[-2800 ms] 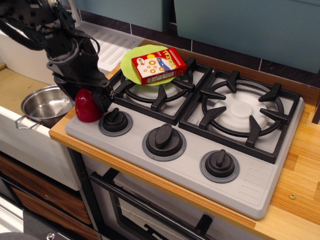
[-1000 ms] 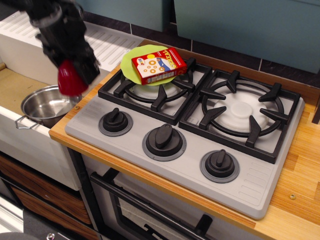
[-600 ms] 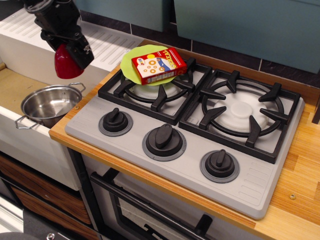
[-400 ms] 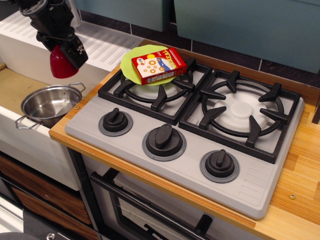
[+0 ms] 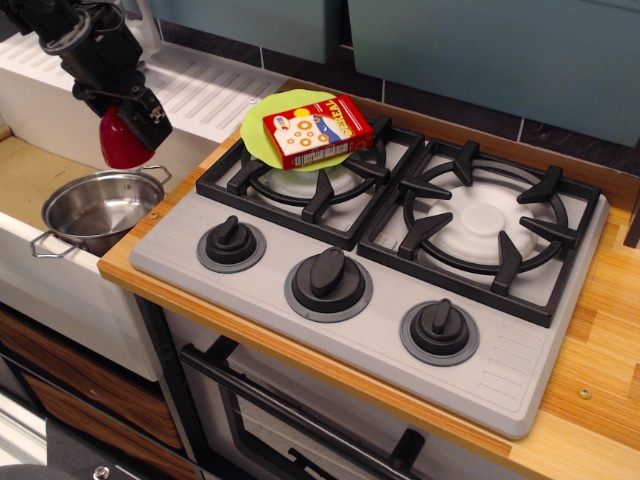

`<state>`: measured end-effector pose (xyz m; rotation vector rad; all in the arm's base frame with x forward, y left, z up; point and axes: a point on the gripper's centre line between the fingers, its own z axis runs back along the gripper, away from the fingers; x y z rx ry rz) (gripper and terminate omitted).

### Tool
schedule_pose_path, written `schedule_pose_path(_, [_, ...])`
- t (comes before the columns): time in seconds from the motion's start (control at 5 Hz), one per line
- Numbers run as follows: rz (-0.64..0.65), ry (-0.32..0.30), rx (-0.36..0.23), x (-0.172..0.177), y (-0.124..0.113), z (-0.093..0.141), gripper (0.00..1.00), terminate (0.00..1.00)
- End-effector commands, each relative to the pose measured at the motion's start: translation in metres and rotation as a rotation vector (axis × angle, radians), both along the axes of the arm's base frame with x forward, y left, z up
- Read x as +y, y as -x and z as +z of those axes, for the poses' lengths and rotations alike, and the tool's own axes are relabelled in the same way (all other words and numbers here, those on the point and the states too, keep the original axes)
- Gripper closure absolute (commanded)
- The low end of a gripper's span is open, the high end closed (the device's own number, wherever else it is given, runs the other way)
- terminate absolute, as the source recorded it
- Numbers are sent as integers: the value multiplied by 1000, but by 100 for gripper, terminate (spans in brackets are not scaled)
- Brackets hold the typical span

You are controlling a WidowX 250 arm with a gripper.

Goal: Put cereal on plate and sweetpotato in pot or pan in sink

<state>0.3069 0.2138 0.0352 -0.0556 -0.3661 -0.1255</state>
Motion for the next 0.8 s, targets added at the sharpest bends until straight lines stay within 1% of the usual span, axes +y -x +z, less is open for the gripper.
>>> schedule_pose_path(0.0, [38,-42,-28,15,10,2,100,0])
schedule_pose_path(0.2, [50,-40,-43,13,18,-6,0,0])
schedule_pose_path(0.4, [67,-32,-32,9,19,-4,0,0])
schedule_pose_path(0.6, [80,-24,-27,3,16,2,0,100])
